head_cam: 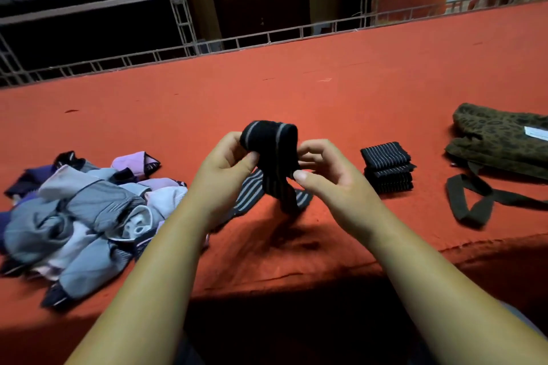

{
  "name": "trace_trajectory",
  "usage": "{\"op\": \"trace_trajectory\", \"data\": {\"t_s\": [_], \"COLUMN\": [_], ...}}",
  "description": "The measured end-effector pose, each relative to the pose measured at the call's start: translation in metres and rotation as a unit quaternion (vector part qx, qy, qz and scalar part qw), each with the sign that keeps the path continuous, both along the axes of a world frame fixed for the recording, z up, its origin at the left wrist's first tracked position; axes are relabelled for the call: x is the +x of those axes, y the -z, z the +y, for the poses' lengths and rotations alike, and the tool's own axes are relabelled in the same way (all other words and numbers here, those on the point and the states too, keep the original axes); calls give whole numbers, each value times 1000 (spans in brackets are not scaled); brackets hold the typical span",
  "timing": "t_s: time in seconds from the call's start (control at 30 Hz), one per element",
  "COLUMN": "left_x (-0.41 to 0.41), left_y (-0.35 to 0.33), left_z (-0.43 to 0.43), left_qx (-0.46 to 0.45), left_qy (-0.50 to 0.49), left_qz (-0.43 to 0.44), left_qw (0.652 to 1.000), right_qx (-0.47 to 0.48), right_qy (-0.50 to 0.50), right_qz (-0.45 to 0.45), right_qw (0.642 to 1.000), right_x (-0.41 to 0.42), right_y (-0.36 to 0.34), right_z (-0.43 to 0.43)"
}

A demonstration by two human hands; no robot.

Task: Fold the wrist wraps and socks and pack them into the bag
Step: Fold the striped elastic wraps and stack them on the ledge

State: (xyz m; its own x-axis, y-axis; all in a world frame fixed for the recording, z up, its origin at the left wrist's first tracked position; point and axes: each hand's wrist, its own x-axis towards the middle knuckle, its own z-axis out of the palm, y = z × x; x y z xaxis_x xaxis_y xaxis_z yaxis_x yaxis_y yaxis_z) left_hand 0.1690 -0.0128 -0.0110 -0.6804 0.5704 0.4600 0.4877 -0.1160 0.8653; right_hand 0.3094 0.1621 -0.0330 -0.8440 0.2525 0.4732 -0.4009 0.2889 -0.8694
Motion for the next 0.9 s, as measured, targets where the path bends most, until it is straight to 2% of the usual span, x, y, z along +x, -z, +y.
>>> {"op": "trace_trajectory", "data": {"t_s": [0.1, 0.3, 0.47, 0.53, 0.63, 0.7, 0.8, 0.83, 0.9], "left_x": [4, 29, 50, 57, 61, 62, 66, 70, 82], "left_y": [-20, -68, -98, -106, -110, -111, -120, -123, -128], "left_z": [-15, -47, -69, -75, -79, -81, -86, -88, -93], "left_qx": [28, 84, 154, 126, 8, -51, -30, -7, 4], "left_qy": [2, 83, 134, 131, 94, 19, -71, -52, 12], "left_qz": [-45, -164, -304, -328, -320, -262, -178, -161, -112], "left_qw": [999, 979, 930, 927, 943, 963, 981, 986, 994], "right_qx": [-37, -44, -216, -214, -158, -86, 25, 23, -39], "right_qy": [-26, -64, -51, -11, 79, 141, 168, 154, 102], "right_qz": [10, -3, 3, 10, 17, 18, -22, -54, -114], "right_qw": [999, 997, 975, 977, 984, 986, 985, 986, 987], "right_x": [3, 10, 9, 9, 12, 14, 14, 14, 15], "right_y": [-24, -78, -118, -136, -161, -177, -190, -191, -191], "right_z": [-20, -47, -64, -70, -74, -72, -69, -68, -70]}}
